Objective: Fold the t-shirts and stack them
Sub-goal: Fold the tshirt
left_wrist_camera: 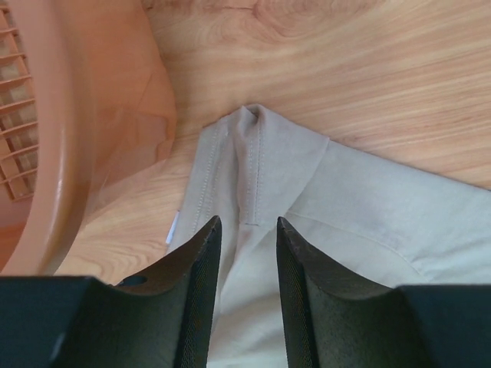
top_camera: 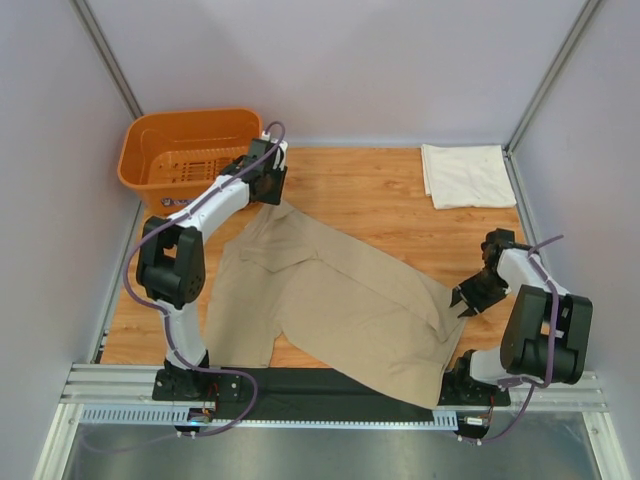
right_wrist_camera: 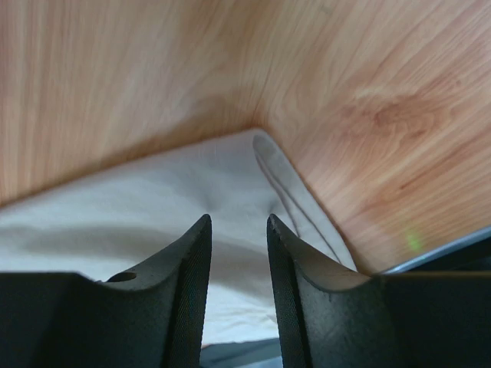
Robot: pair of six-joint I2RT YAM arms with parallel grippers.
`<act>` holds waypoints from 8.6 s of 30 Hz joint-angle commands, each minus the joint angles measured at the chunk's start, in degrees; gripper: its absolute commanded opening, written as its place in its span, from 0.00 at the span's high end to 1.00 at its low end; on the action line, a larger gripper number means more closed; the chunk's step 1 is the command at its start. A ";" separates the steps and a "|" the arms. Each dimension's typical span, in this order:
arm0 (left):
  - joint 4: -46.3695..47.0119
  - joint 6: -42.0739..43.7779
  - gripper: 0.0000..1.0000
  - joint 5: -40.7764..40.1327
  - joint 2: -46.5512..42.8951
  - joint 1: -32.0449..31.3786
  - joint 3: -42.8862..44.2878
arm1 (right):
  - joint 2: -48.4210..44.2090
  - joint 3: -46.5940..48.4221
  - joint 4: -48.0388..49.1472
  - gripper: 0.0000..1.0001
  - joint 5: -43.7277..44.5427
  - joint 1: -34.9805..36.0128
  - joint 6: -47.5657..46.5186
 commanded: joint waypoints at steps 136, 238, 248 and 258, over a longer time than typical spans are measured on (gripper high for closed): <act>-4.09 -20.10 1.00 -20.90 -2.53 0.38 -6.81 | 37.43 37.68 10.76 0.90 16.26 -0.63 -15.07; -1.71 -15.44 1.00 28.58 -16.68 2.06 -31.16 | 13.97 8.14 28.77 0.80 -17.05 -16.02 -4.69; -4.53 -19.57 1.00 31.29 -18.52 4.34 -23.87 | 18.09 18.33 24.65 0.98 -15.74 -15.49 -10.23; -1.63 -23.35 1.00 32.45 -14.22 5.57 -14.12 | 26.00 30.20 24.91 0.99 -17.66 -12.06 -9.71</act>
